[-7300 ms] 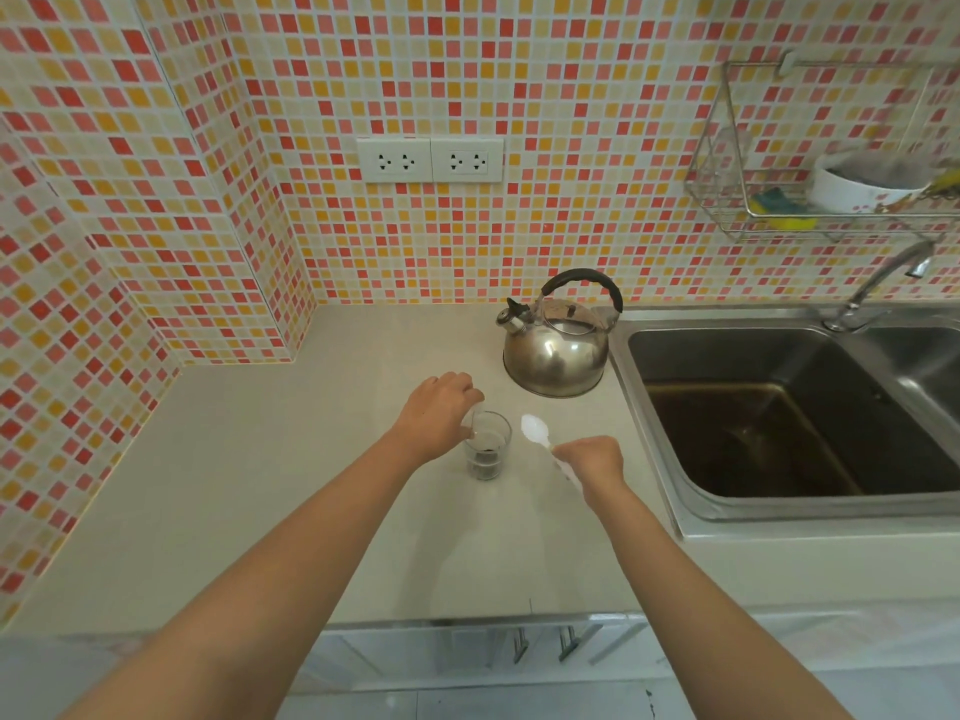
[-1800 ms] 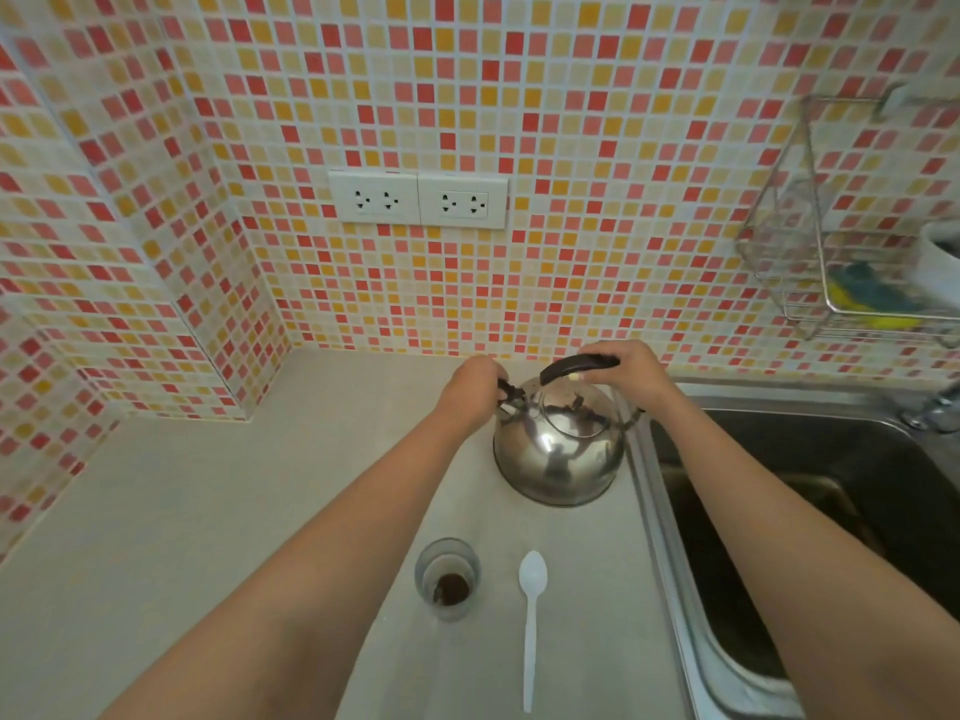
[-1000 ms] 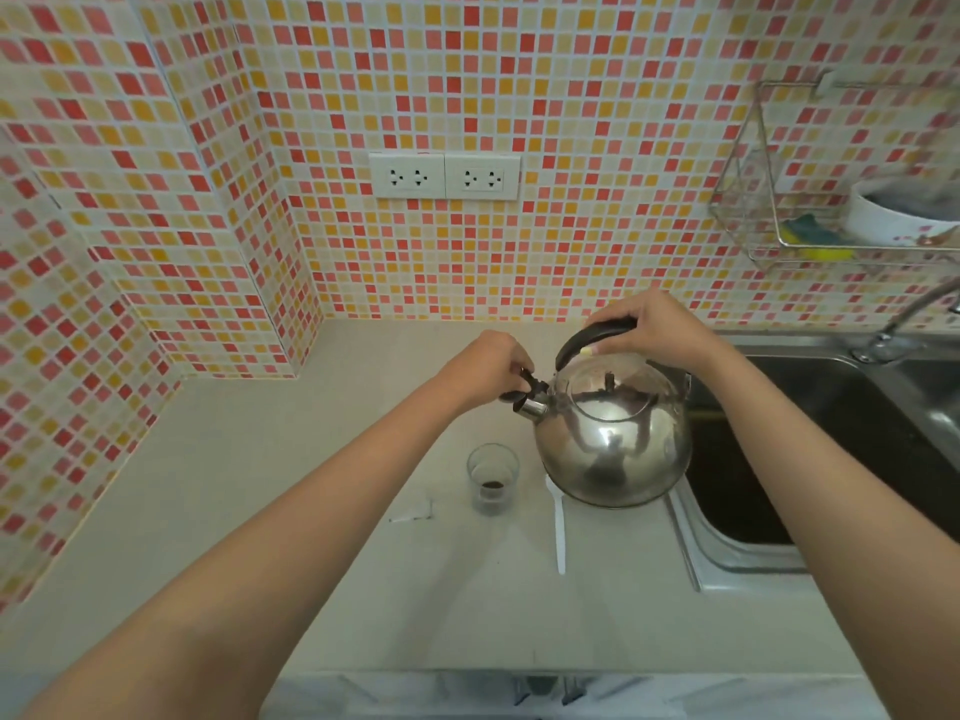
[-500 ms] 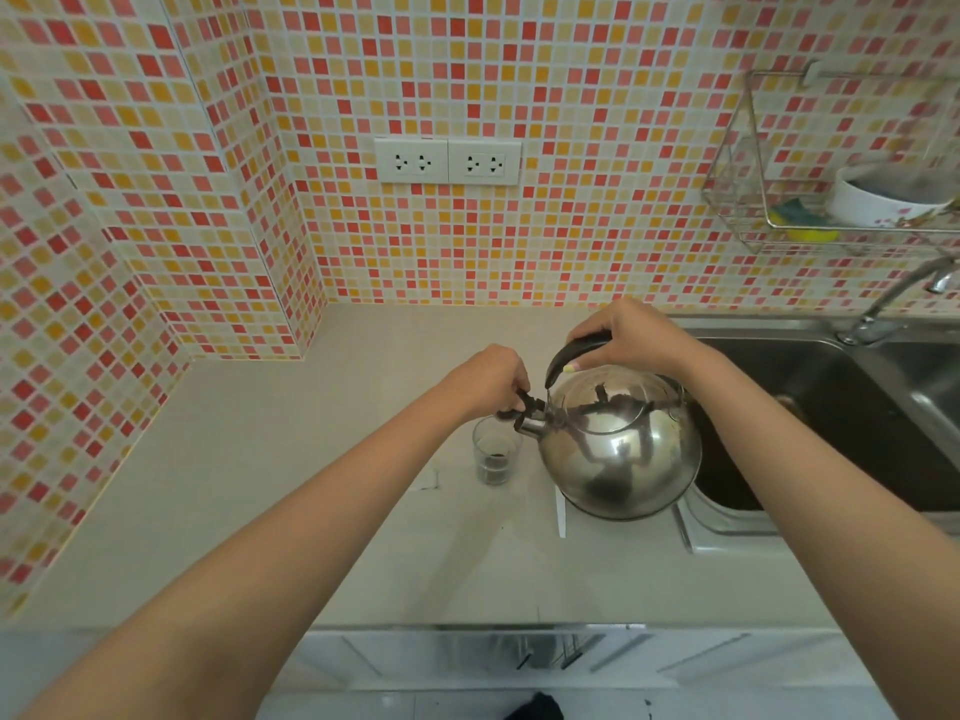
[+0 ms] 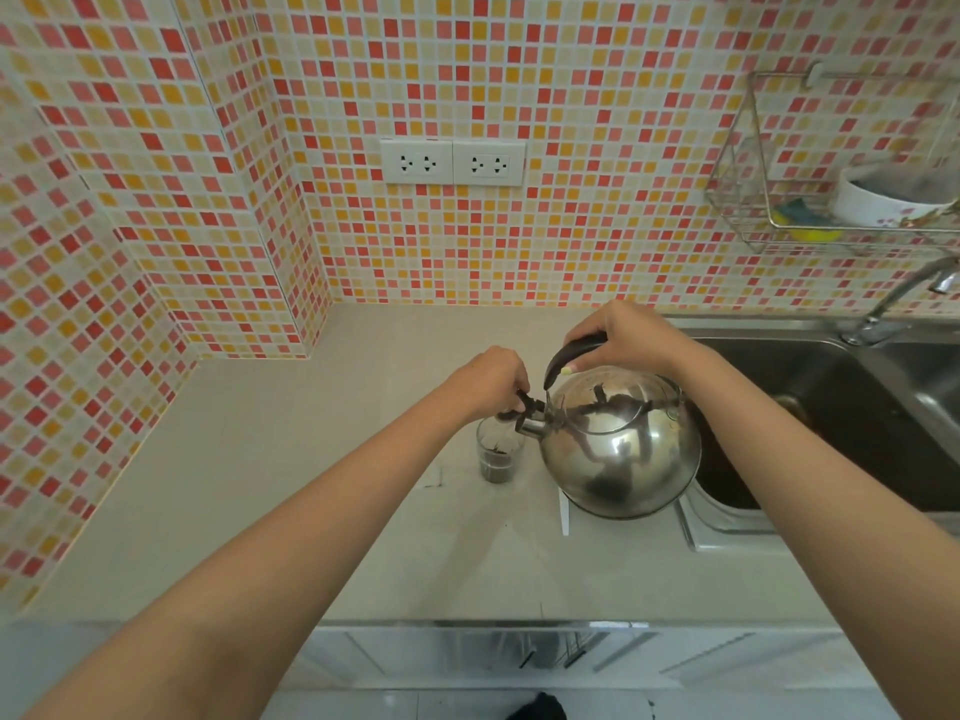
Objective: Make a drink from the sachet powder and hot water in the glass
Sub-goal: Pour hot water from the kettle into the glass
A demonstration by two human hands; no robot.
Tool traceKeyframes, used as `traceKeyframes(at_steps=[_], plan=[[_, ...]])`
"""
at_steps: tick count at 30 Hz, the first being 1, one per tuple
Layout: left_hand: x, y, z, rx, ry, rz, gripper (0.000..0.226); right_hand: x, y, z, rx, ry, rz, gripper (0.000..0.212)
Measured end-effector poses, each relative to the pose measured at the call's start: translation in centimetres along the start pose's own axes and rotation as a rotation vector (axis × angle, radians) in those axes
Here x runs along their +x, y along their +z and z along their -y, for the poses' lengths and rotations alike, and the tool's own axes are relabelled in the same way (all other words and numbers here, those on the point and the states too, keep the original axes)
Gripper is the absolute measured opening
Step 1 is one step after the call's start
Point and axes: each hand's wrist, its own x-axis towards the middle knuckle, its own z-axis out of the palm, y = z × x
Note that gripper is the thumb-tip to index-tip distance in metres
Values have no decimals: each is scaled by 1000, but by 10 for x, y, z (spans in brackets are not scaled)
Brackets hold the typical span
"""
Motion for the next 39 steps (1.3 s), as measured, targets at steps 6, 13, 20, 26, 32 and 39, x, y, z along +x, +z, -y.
traceKeyframes(at_steps=[6,13,20,26,32,39], plan=[[0,0,1,-1,-10,1,32,2,0,3,-4,15,22,23],[0,1,2,-2,-17,9,32,6,1,4,-17,14,31,22],[2,1,4,-1,-17,27,32,5,3,4,-2,10,18,22],[2,2,4,0,-19,38,31,6,3,6,-13,7,26,19],[3,3,3,3,-19,37,31,6,2,6,-22,8,31,19],[3,3,1,13,-5,32,30,4,0,4,-19,2,38,16]])
